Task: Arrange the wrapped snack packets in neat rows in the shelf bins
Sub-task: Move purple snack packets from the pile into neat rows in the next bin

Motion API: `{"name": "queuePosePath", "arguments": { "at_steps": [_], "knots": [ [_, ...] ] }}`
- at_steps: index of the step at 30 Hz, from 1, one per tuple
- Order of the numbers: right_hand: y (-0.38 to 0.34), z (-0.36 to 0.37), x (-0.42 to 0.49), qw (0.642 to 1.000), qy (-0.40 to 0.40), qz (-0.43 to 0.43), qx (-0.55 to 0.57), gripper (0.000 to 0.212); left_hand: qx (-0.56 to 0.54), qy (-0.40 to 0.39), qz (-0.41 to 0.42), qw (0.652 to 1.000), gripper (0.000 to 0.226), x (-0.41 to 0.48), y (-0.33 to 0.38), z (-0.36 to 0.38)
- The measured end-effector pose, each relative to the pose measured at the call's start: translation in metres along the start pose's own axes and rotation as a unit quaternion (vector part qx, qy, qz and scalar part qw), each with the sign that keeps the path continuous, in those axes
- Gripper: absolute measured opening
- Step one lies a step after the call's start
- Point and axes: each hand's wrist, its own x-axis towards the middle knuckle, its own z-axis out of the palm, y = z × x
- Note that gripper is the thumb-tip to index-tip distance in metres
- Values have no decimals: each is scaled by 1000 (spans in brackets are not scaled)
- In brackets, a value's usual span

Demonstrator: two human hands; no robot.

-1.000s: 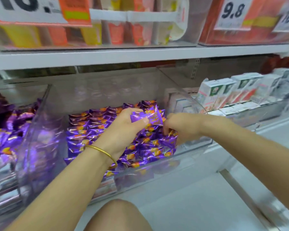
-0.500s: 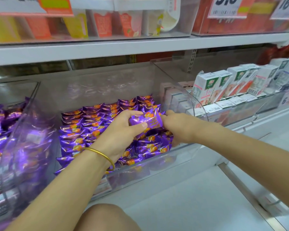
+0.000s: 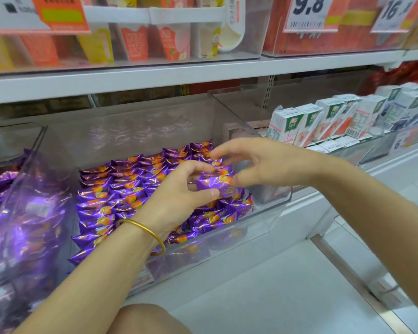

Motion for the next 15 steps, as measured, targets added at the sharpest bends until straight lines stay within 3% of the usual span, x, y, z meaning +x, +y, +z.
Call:
{"name": "queuePosePath", "arguments": {
  "at_steps": [2,6,10,15],
  "knots": [
    [-1,-1,-1,998,-51,-4,-46,54,9,0,3,1000,35,1,1,3],
    [5,0,4,986,-10,-14,-165,53,-6,6,-11,1000,36,5,2,9],
    [4,-3,3,969,-36,-21,-244,45,-4,-24,-26,999,37,4,4,16],
    [-4,-12,-2,907,-92,-3,-411,40,225,-54,-11,973,25,2,-2,10]
  ]
}}
